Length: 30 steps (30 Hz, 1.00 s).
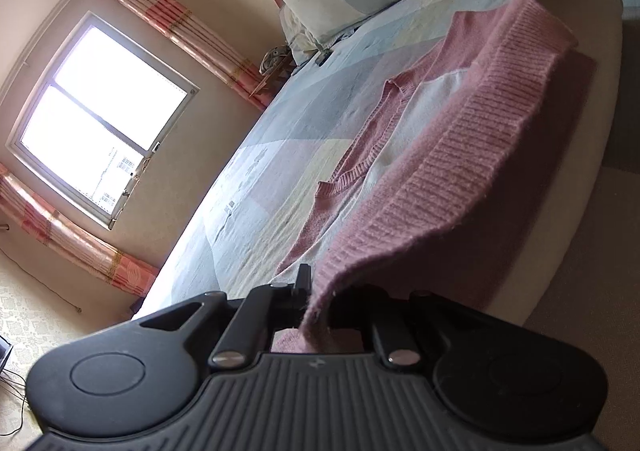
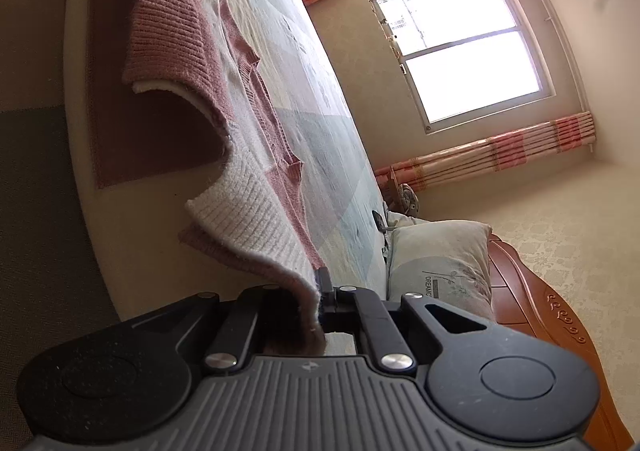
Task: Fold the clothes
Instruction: 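Lift the hem with both grippers and fold it over toward the collar, then lay the hem on the collar and open both grippers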
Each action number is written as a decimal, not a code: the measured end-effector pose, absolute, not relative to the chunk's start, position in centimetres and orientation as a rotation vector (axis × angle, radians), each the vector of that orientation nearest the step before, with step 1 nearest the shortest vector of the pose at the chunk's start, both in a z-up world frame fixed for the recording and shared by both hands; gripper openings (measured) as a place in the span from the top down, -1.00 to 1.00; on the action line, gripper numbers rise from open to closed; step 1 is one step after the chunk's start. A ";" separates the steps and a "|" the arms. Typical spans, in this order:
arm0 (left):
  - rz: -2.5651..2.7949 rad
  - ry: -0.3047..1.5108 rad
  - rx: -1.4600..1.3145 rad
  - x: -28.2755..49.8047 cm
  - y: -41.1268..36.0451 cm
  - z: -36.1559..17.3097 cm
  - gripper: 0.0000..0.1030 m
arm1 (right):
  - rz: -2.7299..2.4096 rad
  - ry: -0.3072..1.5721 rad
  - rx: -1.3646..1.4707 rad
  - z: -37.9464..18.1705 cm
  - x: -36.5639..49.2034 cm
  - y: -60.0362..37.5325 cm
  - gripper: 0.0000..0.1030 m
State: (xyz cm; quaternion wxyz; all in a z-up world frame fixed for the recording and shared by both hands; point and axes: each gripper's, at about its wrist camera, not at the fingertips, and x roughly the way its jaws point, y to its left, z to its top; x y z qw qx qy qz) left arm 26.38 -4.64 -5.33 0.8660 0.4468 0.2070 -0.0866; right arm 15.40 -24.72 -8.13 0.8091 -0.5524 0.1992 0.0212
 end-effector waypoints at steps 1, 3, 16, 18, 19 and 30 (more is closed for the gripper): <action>-0.182 0.438 0.922 27.3 -4.5 -5.2 0.88 | 0.043 0.427 -1.176 -8.0 16.3 -24.8 0.85; -0.179 0.444 0.898 29.0 -4.1 -4.9 0.88 | 0.035 0.423 -1.171 -8.1 18.6 -25.3 0.85; -0.190 0.533 0.819 35.7 -2.5 -7.6 0.88 | 0.043 0.474 -1.142 -10.3 29.6 -26.5 0.85; -0.198 0.562 0.801 36.1 -2.1 -8.3 0.87 | 0.053 0.491 -1.136 -11.1 30.6 -26.4 0.85; -0.202 0.577 0.797 36.3 -2.0 -8.6 0.83 | 0.059 0.500 -1.136 -11.6 31.1 -26.4 0.85; -0.203 0.629 0.808 32.5 -0.6 -7.4 0.41 | 0.078 0.493 -1.113 -11.9 28.8 -27.0 -0.24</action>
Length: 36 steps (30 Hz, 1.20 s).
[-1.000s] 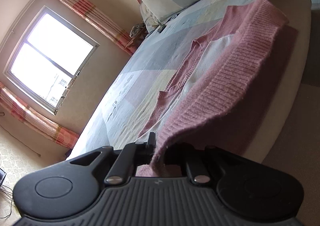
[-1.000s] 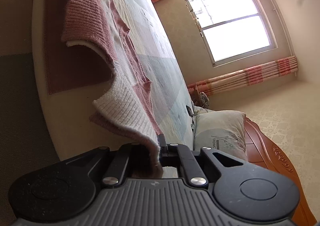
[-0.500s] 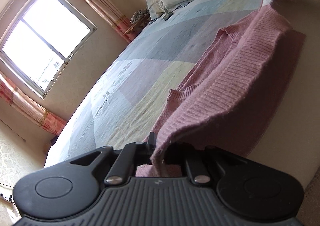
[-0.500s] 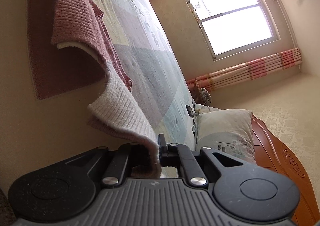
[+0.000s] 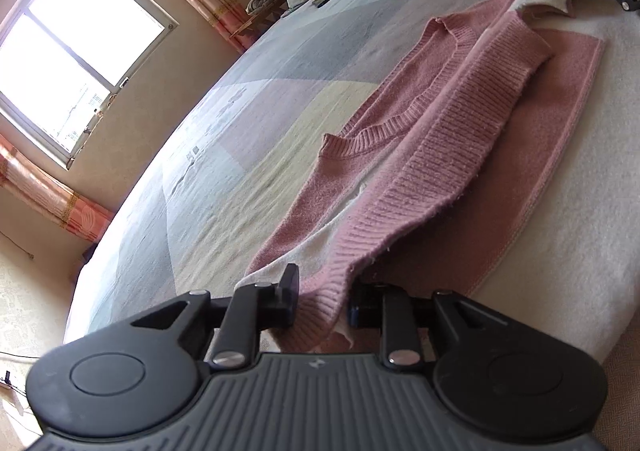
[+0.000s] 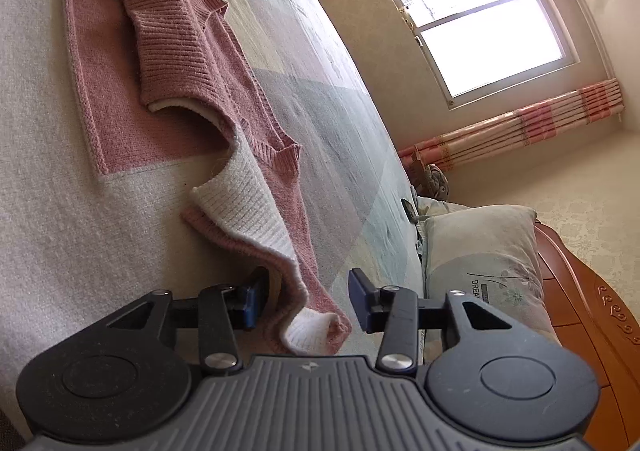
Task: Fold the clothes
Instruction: 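Lay the hem on the collar and open both grippers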
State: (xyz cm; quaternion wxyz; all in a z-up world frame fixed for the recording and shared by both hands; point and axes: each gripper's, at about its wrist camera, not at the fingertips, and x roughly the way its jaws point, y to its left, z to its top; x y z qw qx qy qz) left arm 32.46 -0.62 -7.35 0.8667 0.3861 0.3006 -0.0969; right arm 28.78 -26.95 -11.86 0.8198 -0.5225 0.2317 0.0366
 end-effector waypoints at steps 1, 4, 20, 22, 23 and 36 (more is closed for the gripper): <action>-0.203 0.625 0.797 31.7 -0.3 -6.8 0.38 | 0.082 0.489 -1.107 -11.3 28.0 -27.1 -0.25; -0.210 0.618 0.747 29.2 0.4 -5.3 0.29 | 0.114 0.504 -1.039 -9.6 25.8 -27.9 -0.25; -0.430 0.761 0.344 33.4 0.0 -5.3 0.17 | 0.284 0.695 -0.576 -8.7 29.2 -29.3 0.34; -0.383 0.729 0.311 34.6 0.7 -4.8 0.15 | 0.256 0.668 -0.555 -8.3 30.5 -29.6 0.34; -0.360 0.715 0.296 35.1 1.0 -4.6 0.15 | 0.239 0.653 -0.541 -8.1 31.0 -29.8 0.35; -0.388 0.690 0.311 26.7 2.1 -5.8 -0.06 | 0.213 0.608 -0.493 -7.6 24.7 -30.3 0.28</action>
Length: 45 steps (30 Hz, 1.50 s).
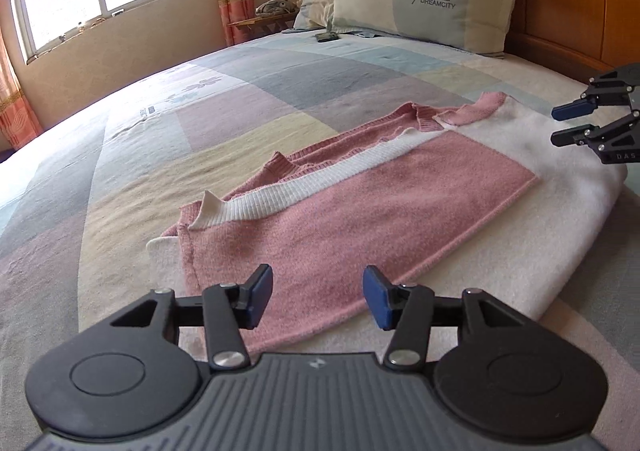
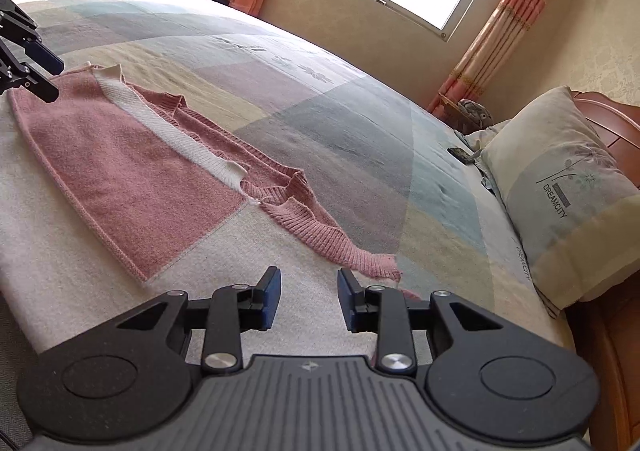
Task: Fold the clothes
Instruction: 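Lay the hem on the collar and open both grippers, then lift both open grippers away from the folded sweater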
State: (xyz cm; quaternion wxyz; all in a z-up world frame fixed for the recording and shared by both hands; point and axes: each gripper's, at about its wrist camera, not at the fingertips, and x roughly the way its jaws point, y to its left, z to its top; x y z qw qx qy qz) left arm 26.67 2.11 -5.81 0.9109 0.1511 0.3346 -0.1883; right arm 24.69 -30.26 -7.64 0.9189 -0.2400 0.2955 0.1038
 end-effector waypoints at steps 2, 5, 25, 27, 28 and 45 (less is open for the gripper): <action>-0.376 0.731 0.323 25.1 2.1 -7.1 -0.11 | 0.230 0.633 -0.457 -8.2 22.5 -30.5 0.26; -0.352 0.750 0.272 23.7 3.0 -7.9 -0.11 | 0.224 0.693 -0.397 -9.8 19.8 -31.2 0.24; -0.311 0.744 0.248 22.5 3.7 -7.5 -0.22 | 0.094 0.642 -0.016 -8.4 19.4 -36.9 0.21; -0.309 0.744 0.229 22.6 3.7 -7.5 -0.25 | 0.097 0.678 0.036 -9.0 20.0 -37.6 0.42; -0.311 0.743 0.229 22.5 3.6 -7.4 -0.28 | 0.091 0.698 0.063 -9.4 20.2 -38.0 0.45; -0.313 0.687 0.265 21.6 3.0 -5.1 -0.28 | 0.139 0.641 -0.024 -7.1 15.9 -36.6 0.83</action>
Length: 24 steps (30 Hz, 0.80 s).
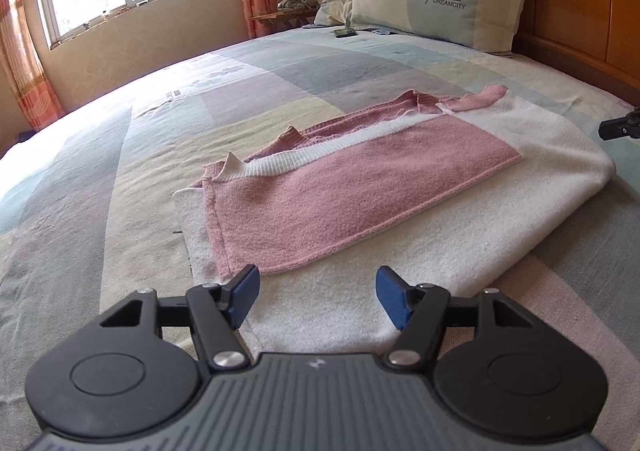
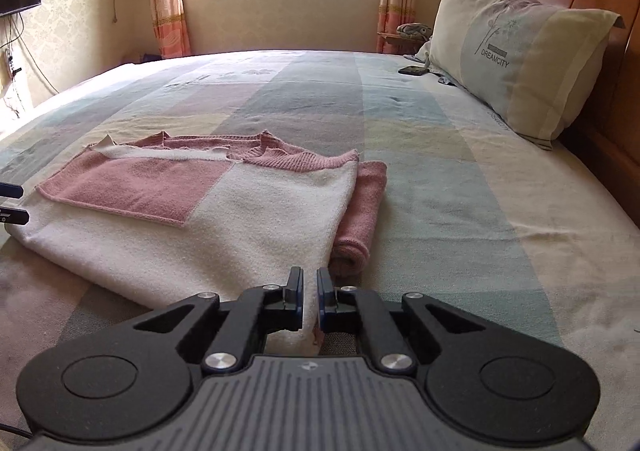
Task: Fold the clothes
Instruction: 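Lift both open grippers away from the folded sweater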
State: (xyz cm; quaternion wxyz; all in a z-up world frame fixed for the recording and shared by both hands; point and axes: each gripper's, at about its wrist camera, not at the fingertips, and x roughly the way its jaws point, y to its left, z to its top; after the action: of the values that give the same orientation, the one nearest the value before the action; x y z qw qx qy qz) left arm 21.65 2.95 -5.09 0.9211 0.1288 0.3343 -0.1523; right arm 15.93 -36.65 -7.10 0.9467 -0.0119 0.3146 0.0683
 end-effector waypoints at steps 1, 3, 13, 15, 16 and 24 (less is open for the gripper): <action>-0.316 0.690 0.253 21.8 2.9 -5.1 -0.28 | 0.146 0.648 -0.023 -7.3 16.1 -36.5 0.83; -0.295 0.728 0.228 22.1 3.2 -5.9 -0.28 | 0.154 0.677 -0.019 -8.1 16.6 -36.2 0.83; -0.243 0.712 0.235 20.9 4.0 -5.2 -0.28 | 0.122 0.690 -0.008 -8.0 14.5 -36.6 0.71; -0.296 0.691 0.244 21.4 2.1 -4.7 -0.29 | 0.166 0.664 -0.028 -7.2 15.0 -34.7 0.69; -0.321 0.685 0.256 21.6 1.1 -4.8 -0.30 | 0.188 0.650 -0.038 -6.8 15.3 -33.8 0.69; -0.340 0.779 0.243 20.7 0.5 -7.7 -0.32 | 0.231 0.731 -0.143 -9.8 17.3 -29.5 0.38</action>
State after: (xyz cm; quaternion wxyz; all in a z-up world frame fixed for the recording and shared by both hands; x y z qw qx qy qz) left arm 20.70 0.54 -7.66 0.9039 0.1177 0.3768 -0.1647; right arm 17.33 -29.54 -9.82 0.9249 -0.0699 0.3562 0.1126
